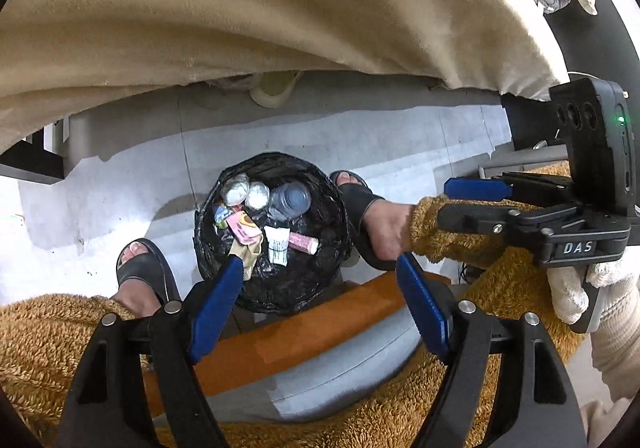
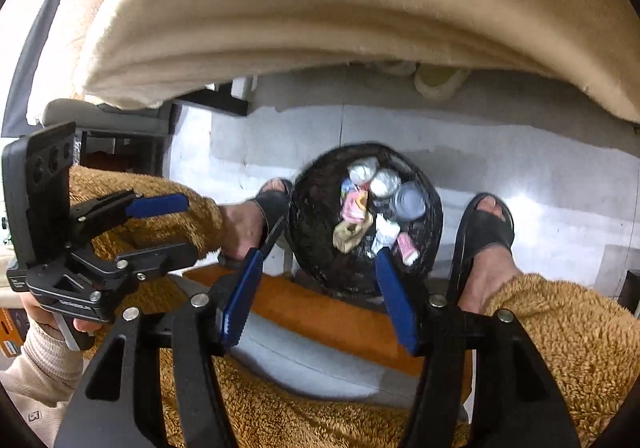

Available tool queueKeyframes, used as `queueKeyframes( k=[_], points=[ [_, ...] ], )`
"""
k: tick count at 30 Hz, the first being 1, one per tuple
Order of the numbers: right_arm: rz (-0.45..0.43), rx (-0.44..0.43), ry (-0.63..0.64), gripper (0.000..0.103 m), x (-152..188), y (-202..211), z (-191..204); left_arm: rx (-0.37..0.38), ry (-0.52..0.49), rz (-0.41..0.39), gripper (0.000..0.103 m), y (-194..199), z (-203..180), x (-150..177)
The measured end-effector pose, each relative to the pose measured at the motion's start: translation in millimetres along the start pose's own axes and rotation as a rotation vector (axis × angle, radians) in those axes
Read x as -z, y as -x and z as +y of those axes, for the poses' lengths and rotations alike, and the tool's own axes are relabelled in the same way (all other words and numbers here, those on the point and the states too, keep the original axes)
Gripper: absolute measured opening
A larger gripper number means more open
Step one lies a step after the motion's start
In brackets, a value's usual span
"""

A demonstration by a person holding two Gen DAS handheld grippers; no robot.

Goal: Collect trash
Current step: 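Open both tools to drop the clear bag and cookie box into the bin, then move both tools back up toward the brown bag and wrapper on the bed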

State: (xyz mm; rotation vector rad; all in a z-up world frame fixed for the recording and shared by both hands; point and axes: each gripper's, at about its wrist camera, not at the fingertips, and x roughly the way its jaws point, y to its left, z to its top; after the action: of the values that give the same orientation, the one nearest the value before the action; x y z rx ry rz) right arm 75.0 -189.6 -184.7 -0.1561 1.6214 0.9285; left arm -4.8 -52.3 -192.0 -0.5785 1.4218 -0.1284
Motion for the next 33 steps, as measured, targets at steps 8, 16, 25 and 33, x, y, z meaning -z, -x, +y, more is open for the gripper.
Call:
queueKeyframes(
  k=[8,16,25,33],
  points=[
    [-0.241,0.006,0.124,0.059,8.3,46.2,21.5,-0.021,-0.040,-0.116,0.077,25.5,-6.4,1.1],
    [-0.471,0.020,0.219,0.059,13.3,91.0,37.7,-0.020,-0.122,-0.308,0.077,67.7,-20.0,0.3],
    [-0.633,0.073,0.342,0.059,2.3,128.7,53.2,0.002,-0.182,-0.487,0.077,115.6,-29.0,-8.5],
    [-0.751,0.130,0.402,0.059,-25.9,160.1,62.5,-0.032,-0.235,-0.614,0.077,157.5,-32.5,-28.6]
  ],
)
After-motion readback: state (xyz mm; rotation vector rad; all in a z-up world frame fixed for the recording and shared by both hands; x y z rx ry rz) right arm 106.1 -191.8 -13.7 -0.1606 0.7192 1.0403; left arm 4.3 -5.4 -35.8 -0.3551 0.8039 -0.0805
